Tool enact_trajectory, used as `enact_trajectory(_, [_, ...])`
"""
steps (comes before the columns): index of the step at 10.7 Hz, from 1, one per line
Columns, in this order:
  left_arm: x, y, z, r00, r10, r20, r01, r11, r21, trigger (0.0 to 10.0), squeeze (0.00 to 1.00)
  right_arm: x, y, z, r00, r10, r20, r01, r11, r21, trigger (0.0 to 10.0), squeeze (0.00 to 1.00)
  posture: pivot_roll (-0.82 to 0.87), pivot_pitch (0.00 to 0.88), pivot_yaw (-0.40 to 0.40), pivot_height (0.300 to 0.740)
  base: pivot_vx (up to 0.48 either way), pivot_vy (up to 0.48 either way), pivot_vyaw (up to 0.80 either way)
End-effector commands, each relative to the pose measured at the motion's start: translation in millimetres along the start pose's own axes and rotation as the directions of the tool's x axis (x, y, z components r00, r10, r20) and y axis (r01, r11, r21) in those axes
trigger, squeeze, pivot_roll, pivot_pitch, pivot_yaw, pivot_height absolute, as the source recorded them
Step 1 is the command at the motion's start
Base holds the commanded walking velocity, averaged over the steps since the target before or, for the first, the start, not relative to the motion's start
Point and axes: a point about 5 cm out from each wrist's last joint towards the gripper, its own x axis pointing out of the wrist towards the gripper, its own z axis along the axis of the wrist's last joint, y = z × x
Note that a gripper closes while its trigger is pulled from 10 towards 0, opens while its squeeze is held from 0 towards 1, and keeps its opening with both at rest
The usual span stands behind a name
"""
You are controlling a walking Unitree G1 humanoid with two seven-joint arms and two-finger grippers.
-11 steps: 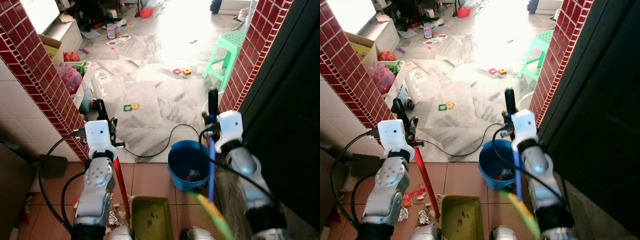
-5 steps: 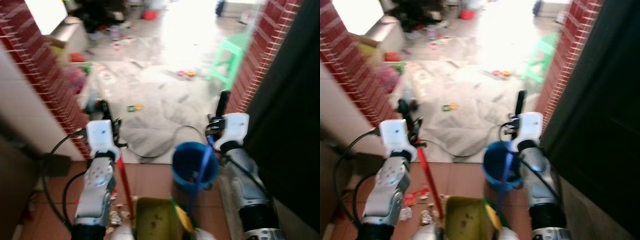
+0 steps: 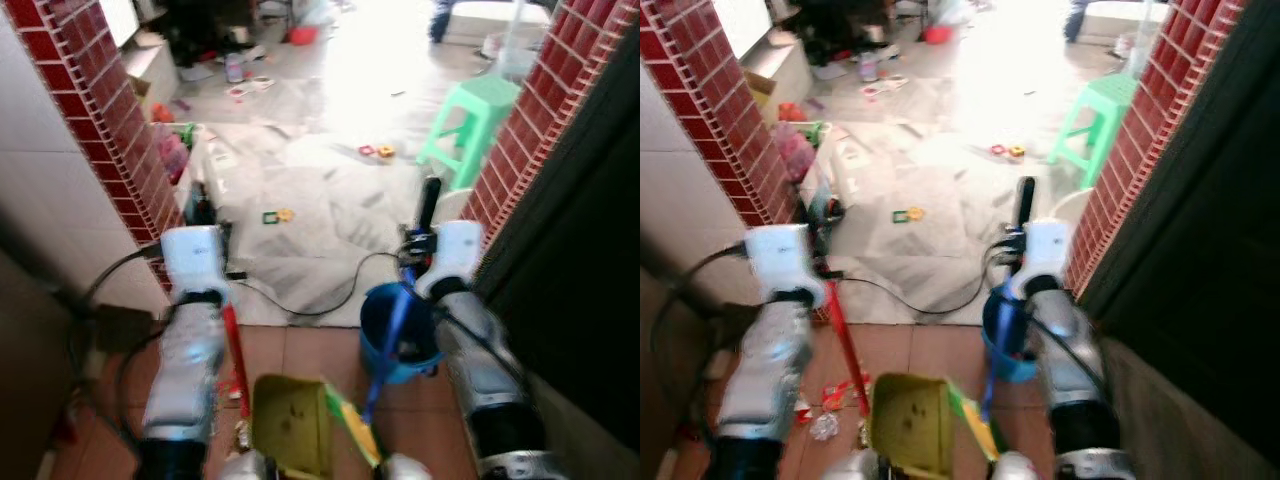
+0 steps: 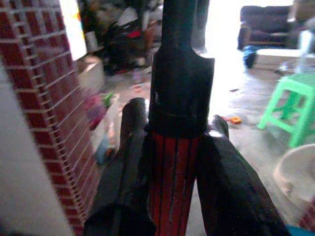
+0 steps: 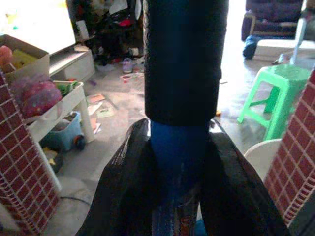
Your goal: Sweep floor
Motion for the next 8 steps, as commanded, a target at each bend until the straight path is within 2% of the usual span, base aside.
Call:
enact_trajectory(1, [2.6, -0.8, 13.3, 0.998, -0.009, 0.069, 0.009, 1.0, 0.003, 10.0, 0.0, 3.4, 4.1, 4.1, 1.0, 0.002, 0.018, -0.002, 1.0, 0.0, 10.0, 0.0, -0.04, 0.0, 0.002, 0.74, 0.0, 0.0, 0.0])
enact_trajectory(3, [2.5, -3.0, 13.3, 0.998, -0.025, 0.064, 0.026, 0.999, -0.018, 10.0, 0.0, 3.4, 3.1, 2.5, 1.0, 0.002, 0.011, -0.001, 1.0, -0.024, 10.0, 0.0, -0.04, 0.0, 0.0, 0.74, 0.0, 0.0, 0.0])
enact_trajectory(8, [4.3, -3.8, 16.0, 0.997, -0.035, 0.067, 0.037, 0.999, -0.018, 10.0, 0.0, 7.3, 8.4, 0.6, 1.0, 0.018, 0.007, -0.017, 0.999, -0.035, 10.0, 0.0, -0.02, 0.0, -0.001, 0.74, -0.292, 0.0, 0.0])
